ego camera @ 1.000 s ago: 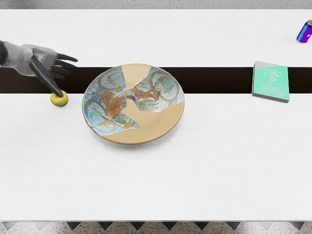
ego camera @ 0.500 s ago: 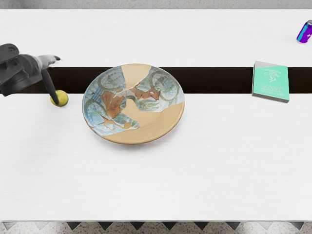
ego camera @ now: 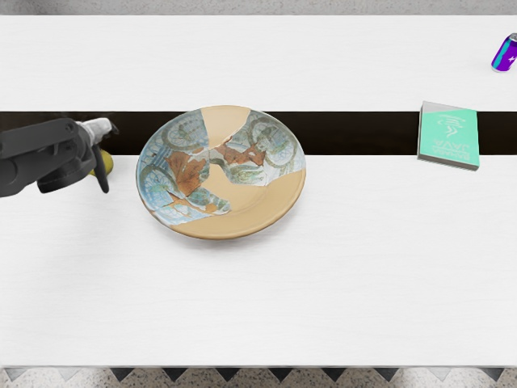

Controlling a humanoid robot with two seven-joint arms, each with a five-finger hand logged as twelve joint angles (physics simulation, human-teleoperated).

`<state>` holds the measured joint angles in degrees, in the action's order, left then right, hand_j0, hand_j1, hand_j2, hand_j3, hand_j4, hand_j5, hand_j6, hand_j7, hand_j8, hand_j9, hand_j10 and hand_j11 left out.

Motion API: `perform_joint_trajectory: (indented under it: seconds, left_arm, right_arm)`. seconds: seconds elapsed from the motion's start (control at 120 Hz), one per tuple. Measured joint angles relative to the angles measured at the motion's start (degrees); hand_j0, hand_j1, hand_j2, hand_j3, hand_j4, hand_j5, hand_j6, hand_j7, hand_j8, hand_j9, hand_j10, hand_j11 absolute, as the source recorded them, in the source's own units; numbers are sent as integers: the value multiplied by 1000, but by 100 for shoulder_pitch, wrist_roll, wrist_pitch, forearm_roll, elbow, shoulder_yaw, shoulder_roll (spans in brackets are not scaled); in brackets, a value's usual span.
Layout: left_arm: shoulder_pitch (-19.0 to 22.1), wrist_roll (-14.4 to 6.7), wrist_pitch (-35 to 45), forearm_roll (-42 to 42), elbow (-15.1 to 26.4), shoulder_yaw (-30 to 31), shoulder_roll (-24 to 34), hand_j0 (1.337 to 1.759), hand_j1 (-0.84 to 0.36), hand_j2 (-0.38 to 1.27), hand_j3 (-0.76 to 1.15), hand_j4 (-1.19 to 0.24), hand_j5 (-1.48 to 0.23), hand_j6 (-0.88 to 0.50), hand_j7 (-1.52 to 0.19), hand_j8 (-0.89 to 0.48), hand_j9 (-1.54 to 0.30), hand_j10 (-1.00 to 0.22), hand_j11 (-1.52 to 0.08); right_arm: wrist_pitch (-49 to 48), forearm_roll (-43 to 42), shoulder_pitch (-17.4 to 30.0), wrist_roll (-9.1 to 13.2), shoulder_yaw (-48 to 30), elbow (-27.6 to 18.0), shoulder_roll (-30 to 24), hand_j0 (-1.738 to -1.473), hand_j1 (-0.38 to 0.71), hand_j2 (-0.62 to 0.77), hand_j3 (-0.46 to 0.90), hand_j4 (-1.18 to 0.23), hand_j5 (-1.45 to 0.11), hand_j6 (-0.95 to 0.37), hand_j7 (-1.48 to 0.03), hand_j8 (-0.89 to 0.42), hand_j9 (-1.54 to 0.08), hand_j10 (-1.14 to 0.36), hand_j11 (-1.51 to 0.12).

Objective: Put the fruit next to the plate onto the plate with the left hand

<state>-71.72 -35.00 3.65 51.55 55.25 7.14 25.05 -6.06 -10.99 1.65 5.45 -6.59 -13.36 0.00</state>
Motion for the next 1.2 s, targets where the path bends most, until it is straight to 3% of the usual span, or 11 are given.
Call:
perform_joint_trajectory:
  seconds: [0.742,0.933,1.15,1.2]
  left_arm:
    - [3,0,-32,-84,-7,231,10,1658,-239,107,0,-501,-637,-493,-638,-472,-643,-498,-643]
    - [8,-2,-151,-116,-11,229,0,1653,-239,83,0,-610,-713,-462,-735,-420,-767,-582,-765]
    - [8,-4,-277,-143,-22,230,0,1647,-201,-32,0,-661,-773,-438,-813,-393,-844,-565,-849]
    - [8,-3,-317,-159,-25,229,0,1648,-219,55,0,-684,-780,-450,-823,-386,-855,-572,-869]
  right_arm:
    - [0,0,-1,0,0,0,0,-1658,-327,-4,0,-18,-24,-18,-24,-18,-24,-18,-24]
    - [0,0,-1,0,0,0,0,-1658,-327,-4,0,-18,-24,-18,-24,-18,-24,-18,-24]
    - [0,0,0,0,0,0,0,-1658,-327,-4,0,-18,-24,-18,-24,-18,-24,-18,-24]
    - [0,0,1,0,0,0,0,-1658,-327,-4,0,-18,-24,-18,-24,-18,-24,-18,-24]
